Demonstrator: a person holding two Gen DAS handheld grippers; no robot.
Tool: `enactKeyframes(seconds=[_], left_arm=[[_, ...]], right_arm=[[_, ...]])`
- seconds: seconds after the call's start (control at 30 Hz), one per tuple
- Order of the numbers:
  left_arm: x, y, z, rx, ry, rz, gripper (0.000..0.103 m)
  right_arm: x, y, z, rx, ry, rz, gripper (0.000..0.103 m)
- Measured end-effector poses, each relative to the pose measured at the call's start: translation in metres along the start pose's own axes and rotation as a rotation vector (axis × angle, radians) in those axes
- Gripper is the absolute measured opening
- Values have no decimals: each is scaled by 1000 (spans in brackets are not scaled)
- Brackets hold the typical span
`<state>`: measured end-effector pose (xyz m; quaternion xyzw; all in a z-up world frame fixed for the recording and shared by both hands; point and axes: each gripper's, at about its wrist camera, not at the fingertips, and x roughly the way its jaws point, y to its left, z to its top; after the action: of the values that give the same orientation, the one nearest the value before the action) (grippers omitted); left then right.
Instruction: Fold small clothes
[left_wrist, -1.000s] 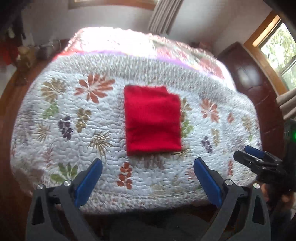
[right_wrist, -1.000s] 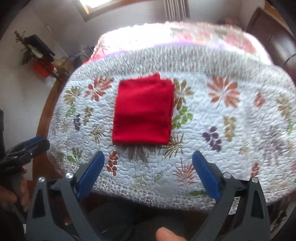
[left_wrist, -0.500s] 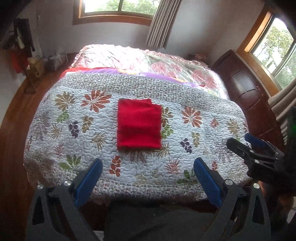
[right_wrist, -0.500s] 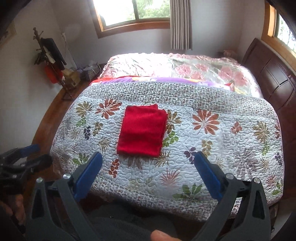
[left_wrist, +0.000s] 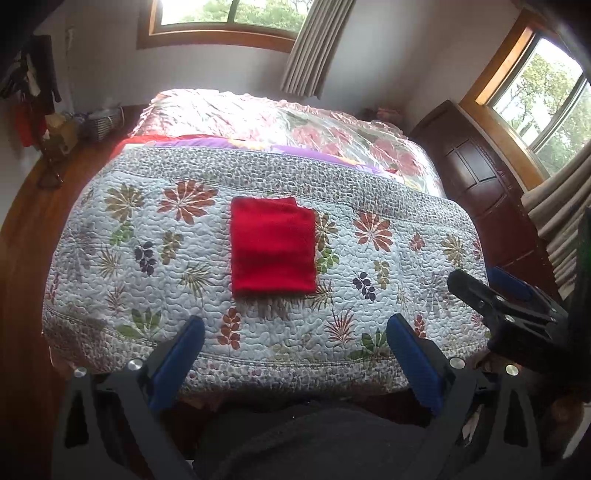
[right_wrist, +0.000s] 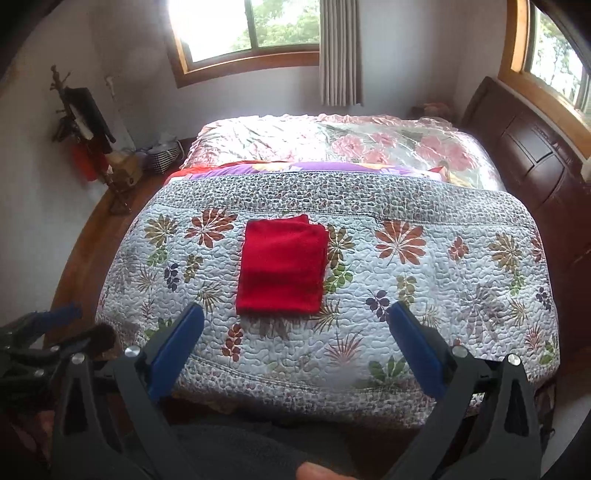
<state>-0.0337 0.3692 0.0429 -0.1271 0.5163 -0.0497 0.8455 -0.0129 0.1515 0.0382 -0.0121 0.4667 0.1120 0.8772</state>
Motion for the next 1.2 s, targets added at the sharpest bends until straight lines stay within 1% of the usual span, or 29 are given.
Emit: enactKeyframes(seconds=[0.5,0.83,1.2], left_arm=[[4,22,7,34,16,-22,99],[7,27,12,37,11,-17,99],[9,25,20,37,0,-19,99]], right_arm=[[4,26,2,25,2,-53,100],[9,28,4,39,1,-45,100],[9,28,11,23,-12,-44,100]])
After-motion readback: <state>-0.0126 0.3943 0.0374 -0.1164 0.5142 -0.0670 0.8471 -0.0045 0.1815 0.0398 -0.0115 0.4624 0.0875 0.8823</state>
